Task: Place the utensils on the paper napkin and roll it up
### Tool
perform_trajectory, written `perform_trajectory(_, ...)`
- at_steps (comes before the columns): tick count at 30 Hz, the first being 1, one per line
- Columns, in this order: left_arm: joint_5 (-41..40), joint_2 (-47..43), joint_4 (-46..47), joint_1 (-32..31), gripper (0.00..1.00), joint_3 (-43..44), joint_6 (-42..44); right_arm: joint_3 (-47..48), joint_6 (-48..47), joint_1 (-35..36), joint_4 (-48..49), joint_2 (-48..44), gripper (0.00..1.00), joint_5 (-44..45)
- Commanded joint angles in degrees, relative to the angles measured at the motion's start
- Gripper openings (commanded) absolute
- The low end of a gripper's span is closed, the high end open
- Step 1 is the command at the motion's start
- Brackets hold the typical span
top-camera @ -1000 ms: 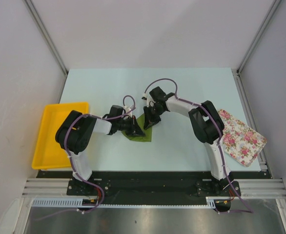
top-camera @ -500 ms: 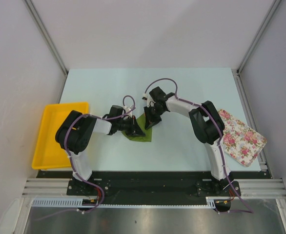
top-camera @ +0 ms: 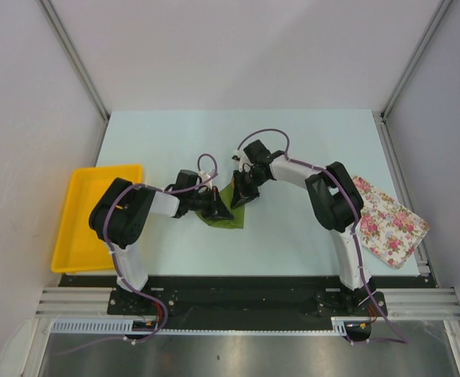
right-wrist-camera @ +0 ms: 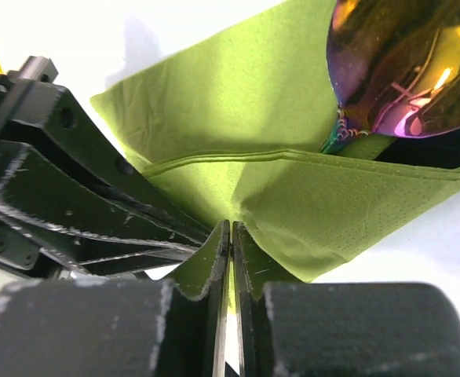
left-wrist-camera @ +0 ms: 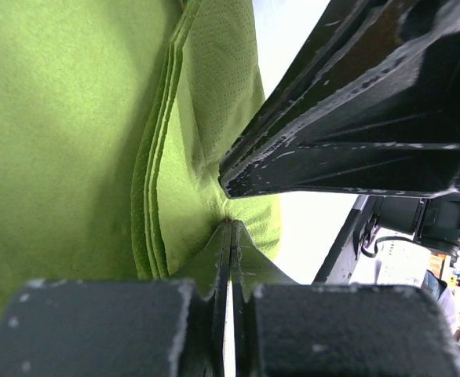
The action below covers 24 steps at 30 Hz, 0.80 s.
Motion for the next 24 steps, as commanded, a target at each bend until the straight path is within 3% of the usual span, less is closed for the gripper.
perform_trajectory(1, -7.84, 1.28, -4.27, 0.14, 0.0, -2.2, 3.54, 0.25, 0.78, 0.23, 1.46, -3.33, 0.08, -0.31)
perform_trajectory(5, -7.58, 0.93, -3.66, 0.31, 0.0, -2.29, 3.27, 0.25, -1.67, 1.37, -1.17, -1.39, 0.05, 2.94)
perform_trajectory(8, -7.14, -0.21, -2.78, 0.4, 0.06, -2.29, 3.1, 0.42, -3.44, 2.25, -2.75, 0.63, 0.03, 5.4)
perform_trajectory(11, -6.18, -2.93, -1.81, 0.57, 0.19, -2.55, 3.36, -0.01, -4.84, 2.52, -2.85, 2.47, 0.02, 7.42)
perform_trajectory(12, -5.74, -3.81, -2.16, 0.75, 0.3, -2.47, 3.62, -0.1, -5.19, 2.52, -2.94, 2.83, 0.01, 8.82)
perform_trajectory(16, -5.73, -12.66, -3.82, 3.82, 0.53, -4.48, 3.54, -0.63, -6.51, 2.43, -3.38, 4.32, 0.0, 11.11)
perform_trajectory(18, -6.35, -15.76, -8.91, 7.23, 0.62, -4.66, 4.5, -0.89, -6.87, 2.34, -3.2, 4.5, 0.0, 11.21)
perform_trajectory(24, -10.92, -23.24, -26.23, 14.09, 0.7, -5.1, 13.37, -0.98, -6.6, 2.25, -2.59, 4.85, 0.0, 10.33)
